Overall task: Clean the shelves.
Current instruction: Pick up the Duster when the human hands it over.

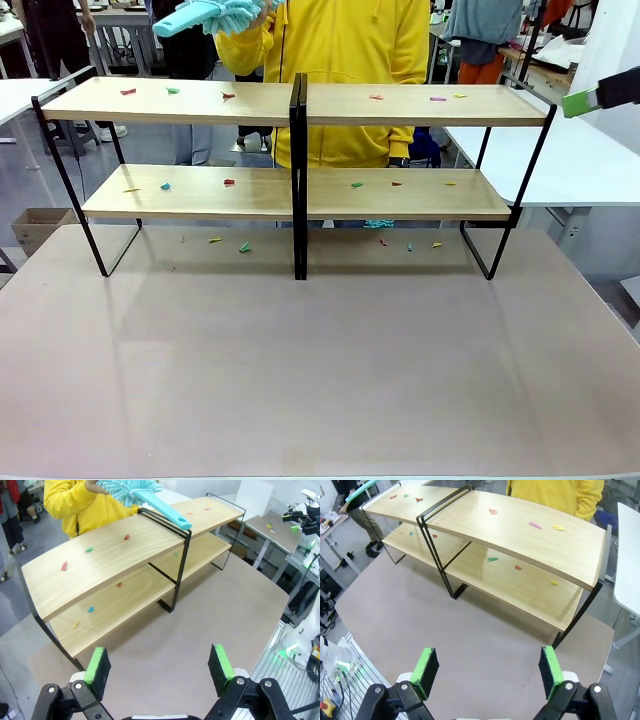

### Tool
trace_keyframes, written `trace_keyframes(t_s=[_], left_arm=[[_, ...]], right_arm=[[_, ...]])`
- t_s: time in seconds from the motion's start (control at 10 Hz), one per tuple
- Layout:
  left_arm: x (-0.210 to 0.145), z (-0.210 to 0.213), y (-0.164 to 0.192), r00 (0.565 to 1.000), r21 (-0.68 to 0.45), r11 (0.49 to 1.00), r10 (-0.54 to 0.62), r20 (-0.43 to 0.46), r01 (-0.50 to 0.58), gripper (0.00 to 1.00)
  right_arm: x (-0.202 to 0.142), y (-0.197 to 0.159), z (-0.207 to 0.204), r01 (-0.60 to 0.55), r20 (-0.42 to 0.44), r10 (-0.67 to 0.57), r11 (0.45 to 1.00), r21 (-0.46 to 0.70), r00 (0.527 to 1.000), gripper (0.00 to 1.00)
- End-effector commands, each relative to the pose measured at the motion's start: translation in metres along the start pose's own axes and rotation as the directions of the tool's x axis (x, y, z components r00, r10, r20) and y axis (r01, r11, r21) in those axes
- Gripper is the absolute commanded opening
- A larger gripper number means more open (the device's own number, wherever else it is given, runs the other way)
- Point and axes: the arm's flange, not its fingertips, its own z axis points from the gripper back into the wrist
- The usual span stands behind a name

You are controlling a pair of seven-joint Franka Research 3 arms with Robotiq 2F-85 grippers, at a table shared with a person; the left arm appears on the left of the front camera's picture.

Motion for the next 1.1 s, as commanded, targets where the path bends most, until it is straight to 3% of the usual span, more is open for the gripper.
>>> trace_keyframes(t_s=[0.0, 0.1, 0.2, 0.3, 0.4, 0.5, 0.6, 0.7, 0.8, 0.9, 1.0], left_arm=[[-0.001, 0.001, 0.001, 1.0, 0.004, 1.0, -0.001, 0.003, 0.001, 1.0], [0.0, 0.0, 0.0, 1.0, 0.0, 1.0, 0.0, 0.0, 0.0, 1.0], [0.011, -0.002, 0.01, 0.996, -0.108, 0.991, 0.079, -0.037, -0.082, 1.0], [0.044, -0.006, 0.022, 0.956, -0.299, 0.913, 0.232, -0.181, -0.278, 1.0], [0.079, -0.015, 0.031, 0.914, -0.4, 0.832, 0.28, -0.295, -0.384, 1.0], [0.116, -0.036, 0.034, 0.758, -0.359, 0.678, 0.487, -0.434, -0.641, 1.0], [0.134, -0.058, 0.045, 0.718, -0.404, 0.625, 0.399, -0.57, -0.668, 1.0], [0.145, -0.085, 0.064, 0.632, -0.401, 0.515, 0.425, -0.649, -0.758, 1.0], [0.147, -0.116, 0.081, 0.572, -0.392, 0.433, 0.454, -0.684, -0.812, 1.0], [0.141, -0.146, 0.099, 0.476, -0.315, 0.369, 0.525, -0.706, -0.875, 1.0], [0.124, -0.145, 0.107, 0.456, -0.246, 0.414, 0.547, -0.702, -0.876, 1.0]], right_arm=[[0.0, 0.0, 0.0, 0.0, 0.001, 0.0, 1.0, 0.001, 1.0, 1.0], [0.0, 0.0, 0.0, 0.0, 0.001, 0.0, 1.0, 0.001, 1.0, 1.0], [0.0, 0.0, 0.0, 0.0, 0.001, 0.0, 1.0, 0.001, 1.0, 1.0], [0.0, 0.0, 0.0, 0.0, 0.001, 0.0, 1.0, 0.001, 1.0, 1.0], [0.0, 0.0, 0.0, 0.0, 0.001, 0.0, 1.0, 0.001, 1.0, 1.0], [0.0, 0.0, 0.0, 0.0, 0.001, 0.0, 1.0, 0.001, 1.0, 1.0], [0.0, 0.0, 0.0, 0.0, 0.001, 0.0, 1.0, 0.001, 1.0, 1.0], [0.0, 0.0, 0.0, 0.0, 0.001, 0.0, 1.0, 0.001, 1.0, 1.0], [0.0, 0.0, 0.0, 0.0, 0.001, 0.0, 1.0, 0.001, 1.0, 1.0], [0.0, 0.0, 0.0, 0.0, 0.001, 0.0, 1.0, 0.001, 1.0, 1.0], [0.0, 0.0, 0.0, 0.0, 0.001, 0.0, 1.0, 0.001, 1.0, 1.0]])
